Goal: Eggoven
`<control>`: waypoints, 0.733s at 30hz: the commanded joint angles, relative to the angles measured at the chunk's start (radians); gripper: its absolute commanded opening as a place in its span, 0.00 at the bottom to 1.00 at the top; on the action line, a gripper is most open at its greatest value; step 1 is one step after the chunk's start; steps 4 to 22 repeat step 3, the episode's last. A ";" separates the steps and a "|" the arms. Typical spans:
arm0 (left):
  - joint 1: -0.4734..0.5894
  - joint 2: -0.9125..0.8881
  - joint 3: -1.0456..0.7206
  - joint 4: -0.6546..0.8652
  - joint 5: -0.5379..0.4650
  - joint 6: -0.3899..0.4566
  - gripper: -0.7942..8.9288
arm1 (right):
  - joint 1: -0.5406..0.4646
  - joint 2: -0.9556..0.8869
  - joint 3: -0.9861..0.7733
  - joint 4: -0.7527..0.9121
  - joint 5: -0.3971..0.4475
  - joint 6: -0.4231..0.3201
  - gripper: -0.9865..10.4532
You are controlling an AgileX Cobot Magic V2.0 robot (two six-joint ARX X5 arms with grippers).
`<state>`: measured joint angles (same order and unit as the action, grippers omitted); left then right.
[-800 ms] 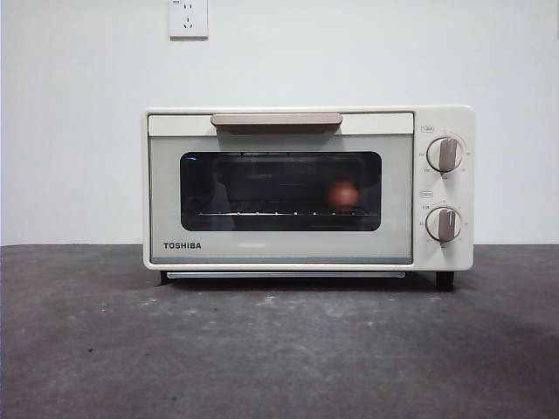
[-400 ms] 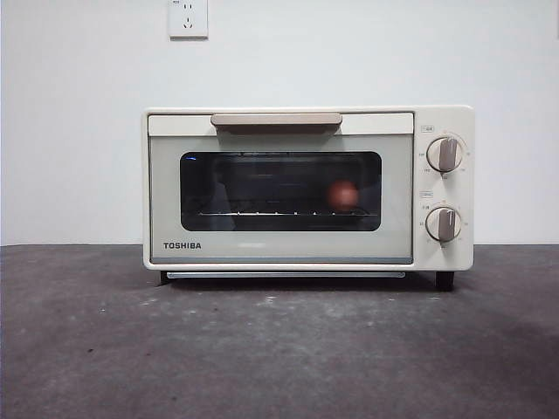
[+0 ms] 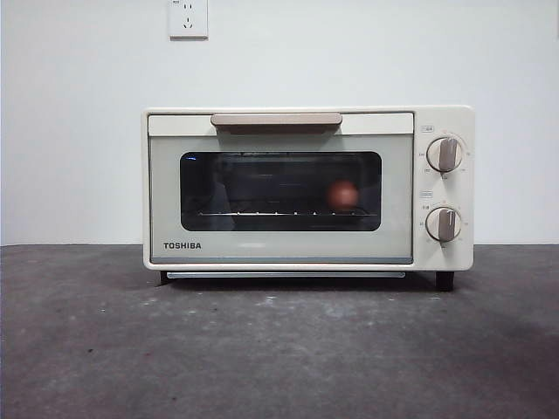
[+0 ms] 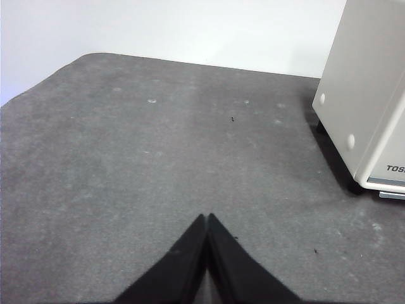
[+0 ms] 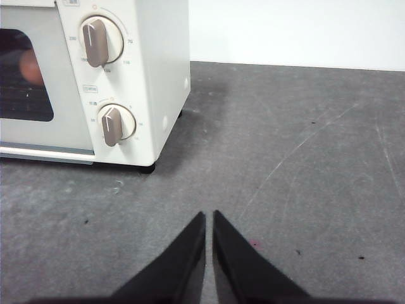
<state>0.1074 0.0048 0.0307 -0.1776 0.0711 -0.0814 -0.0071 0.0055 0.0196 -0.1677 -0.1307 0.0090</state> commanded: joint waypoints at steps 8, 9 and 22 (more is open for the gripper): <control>0.004 -0.002 -0.023 -0.002 0.006 -0.008 0.09 | 0.002 -0.002 -0.006 0.012 0.002 0.017 0.09; 0.004 -0.002 -0.023 -0.002 0.006 -0.008 0.09 | 0.002 -0.002 -0.006 0.012 0.002 0.017 0.09; 0.004 -0.002 -0.023 -0.002 0.006 -0.008 0.09 | 0.002 -0.002 -0.006 0.012 0.002 0.017 0.09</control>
